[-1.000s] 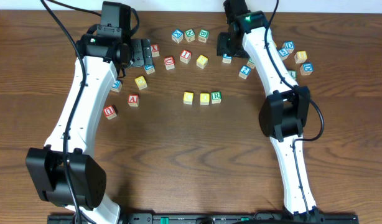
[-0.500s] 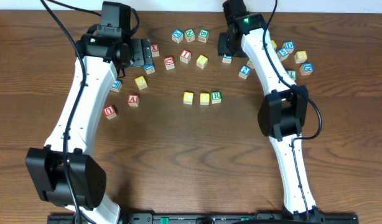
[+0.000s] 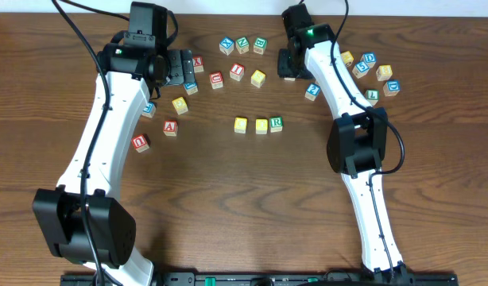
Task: Spell out CORL
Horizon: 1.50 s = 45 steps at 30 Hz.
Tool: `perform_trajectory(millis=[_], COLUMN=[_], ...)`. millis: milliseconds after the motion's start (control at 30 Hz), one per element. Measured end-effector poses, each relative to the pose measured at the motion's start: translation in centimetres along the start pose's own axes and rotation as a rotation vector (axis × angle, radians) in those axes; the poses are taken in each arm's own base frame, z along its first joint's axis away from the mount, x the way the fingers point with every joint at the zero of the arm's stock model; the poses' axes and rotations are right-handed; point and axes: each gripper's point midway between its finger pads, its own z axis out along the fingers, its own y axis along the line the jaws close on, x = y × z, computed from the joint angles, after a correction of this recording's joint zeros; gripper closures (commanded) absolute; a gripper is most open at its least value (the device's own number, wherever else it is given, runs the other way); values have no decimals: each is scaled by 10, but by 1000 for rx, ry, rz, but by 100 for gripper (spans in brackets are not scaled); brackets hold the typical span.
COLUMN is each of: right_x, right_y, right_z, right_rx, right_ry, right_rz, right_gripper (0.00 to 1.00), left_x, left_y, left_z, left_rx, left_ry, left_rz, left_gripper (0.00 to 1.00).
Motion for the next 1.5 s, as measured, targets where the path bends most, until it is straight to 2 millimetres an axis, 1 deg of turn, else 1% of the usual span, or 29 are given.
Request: perform_trajectory(millis=[67, 267, 400, 467, 567, 667, 767, 900, 1067, 1133, 1367, 1433, 1500], right_x=[0, -2, 1, 3, 3, 0, -4, -6, -3, -4, 3, 1, -3], right_y=[-1, -1, -3, -4, -5, -5, -5, -7, -11, -12, -16, -16, -16], right_z=[0, 0, -1, -4, -14, -30, -54, -85, -126, -138, -165, -181, -201], right_rx=[4, 9, 17, 22, 26, 25, 22, 20, 15, 11, 13, 4, -8], right_ry=[-2, -8, 5, 14, 25, 24, 12, -1, -17, -32, -25, -51, -88], right_rz=[0, -3, -8, -16, -41, -63, -74, -80, -88, -89, -99, -107, -112], right_gripper=[69, 71, 71, 72, 74, 76, 76, 73, 71, 72, 71, 69, 69], left_x=[0, 0, 0, 0, 0, 0, 0, 0, 0, 0, 0, 0, 0], left_y=[0, 0, 0, 0, 0, 0, 0, 0, 0, 0, 0, 0, 0], left_z=[0, 0, 0, 0, 0, 0, 0, 0, 0, 0, 0, 0, 0], left_rx=[0, 0, 0, 0, 0, 0, 0, 0, 0, 0, 0, 0, 0], left_ry=[0, 0, 0, 0, 0, 0, 0, 0, 0, 0, 0, 0, 0], left_rz=[0, 0, 0, 0, 0, 0, 0, 0, 0, 0, 0, 0, 0], left_gripper=[2, 2, 2, 2, 2, 2, 2, 2, 2, 2, 2, 2, 2])
